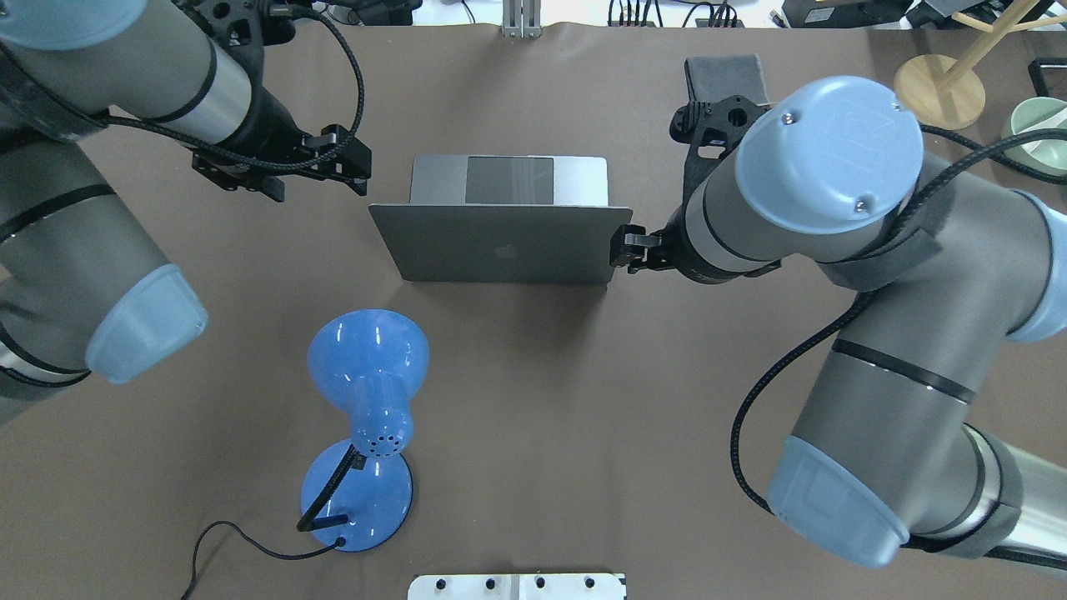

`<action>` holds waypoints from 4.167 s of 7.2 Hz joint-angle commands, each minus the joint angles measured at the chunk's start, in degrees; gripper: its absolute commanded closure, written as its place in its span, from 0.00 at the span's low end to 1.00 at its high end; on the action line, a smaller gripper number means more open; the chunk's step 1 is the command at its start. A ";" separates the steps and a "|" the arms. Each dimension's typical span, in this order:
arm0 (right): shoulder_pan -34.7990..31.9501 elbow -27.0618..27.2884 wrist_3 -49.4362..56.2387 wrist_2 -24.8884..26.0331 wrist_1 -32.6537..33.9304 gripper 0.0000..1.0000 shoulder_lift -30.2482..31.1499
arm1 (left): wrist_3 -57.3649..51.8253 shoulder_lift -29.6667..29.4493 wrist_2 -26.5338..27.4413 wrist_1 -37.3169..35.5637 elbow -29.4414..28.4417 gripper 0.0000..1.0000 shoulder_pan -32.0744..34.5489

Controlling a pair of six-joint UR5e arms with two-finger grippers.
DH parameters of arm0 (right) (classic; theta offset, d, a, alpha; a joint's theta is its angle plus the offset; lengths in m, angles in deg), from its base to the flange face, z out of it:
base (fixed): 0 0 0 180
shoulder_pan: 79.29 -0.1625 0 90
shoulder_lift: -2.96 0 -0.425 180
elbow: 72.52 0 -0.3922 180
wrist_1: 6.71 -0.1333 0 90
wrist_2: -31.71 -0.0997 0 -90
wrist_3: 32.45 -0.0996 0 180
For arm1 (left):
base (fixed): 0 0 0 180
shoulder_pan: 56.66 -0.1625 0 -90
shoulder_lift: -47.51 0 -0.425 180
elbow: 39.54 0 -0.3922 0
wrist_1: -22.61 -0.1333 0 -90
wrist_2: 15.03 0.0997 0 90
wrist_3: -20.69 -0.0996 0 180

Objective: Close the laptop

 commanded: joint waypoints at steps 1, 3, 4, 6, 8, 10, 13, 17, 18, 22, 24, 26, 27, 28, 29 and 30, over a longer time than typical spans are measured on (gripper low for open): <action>1.69 -3.12 -3.17 1.60 2.28 0.48 -4.13 | 3.31 -1.84 5.59 -1.52 -0.15 0.19 -4.96; 2.13 -4.00 -4.76 1.16 2.19 1.00 -5.98 | 3.93 -2.37 5.88 -1.52 -0.15 1.00 -6.21; 2.13 -4.27 -4.68 1.16 1.93 1.00 -6.59 | 3.93 -2.37 7.45 -1.52 -0.41 1.00 -6.65; 1.96 -7.85 -4.24 1.25 0.97 1.00 -8.78 | 3.84 -2.55 7.46 -1.43 -0.77 1.00 -6.66; 1.00 -13.65 -3.89 1.25 -5.42 1.00 -9.41 | 3.67 -2.81 7.55 -1.43 -1.38 1.00 -6.66; -0.24 -16.47 -3.45 1.16 -6.15 1.00 -10.90 | 3.58 -4.03 7.55 -1.43 -3.04 1.00 -6.66; -1.38 -19.45 -1.95 1.16 -8.07 1.00 -11.78 | 3.23 -6.31 8.87 -0.91 -6.90 1.00 -6.66; -2.88 -25.09 -0.72 1.16 -12.40 1.00 -13.01 | -1.08 -7.55 10.54 0.84 -11.66 1.00 -6.66; -3.31 -26.40 -0.29 1.16 -12.40 1.00 -13.80 | -1.17 -7.82 10.54 1.72 -12.97 1.00 -6.57; -5.07 -35.64 1.03 1.16 -18.55 1.00 -16.44 | -1.43 -10.97 11.50 9.02 -21.66 1.00 -5.34; -5.86 -38.08 2.17 1.07 -18.55 1.00 -17.31 | -1.52 -12.03 13.59 13.48 -26.23 1.00 -4.90; -6.57 -43.70 2.18 1.16 -24.75 1.00 -18.11 | -1.43 -15.71 14.40 18.32 -34.04 1.00 -4.11; -6.83 -45.65 2.18 1.16 -26.96 1.00 -18.20 | -1.43 -16.60 14.41 19.48 -36.34 1.00 -3.67; -6.83 -46.45 2.27 1.16 -27.33 1.00 -18.20 | -1.43 -16.70 14.58 20.44 -37.50 1.00 -3.49; -6.83 -48.54 2.27 1.16 -29.16 1.00 -18.90 | -1.69 -17.13 16.50 20.89 -39.07 1.00 -3.32; -6.83 -53.26 2.18 1.16 -30.58 1.00 -21.69 | -2.57 -17.66 16.78 22.29 -41.35 1.00 -3.23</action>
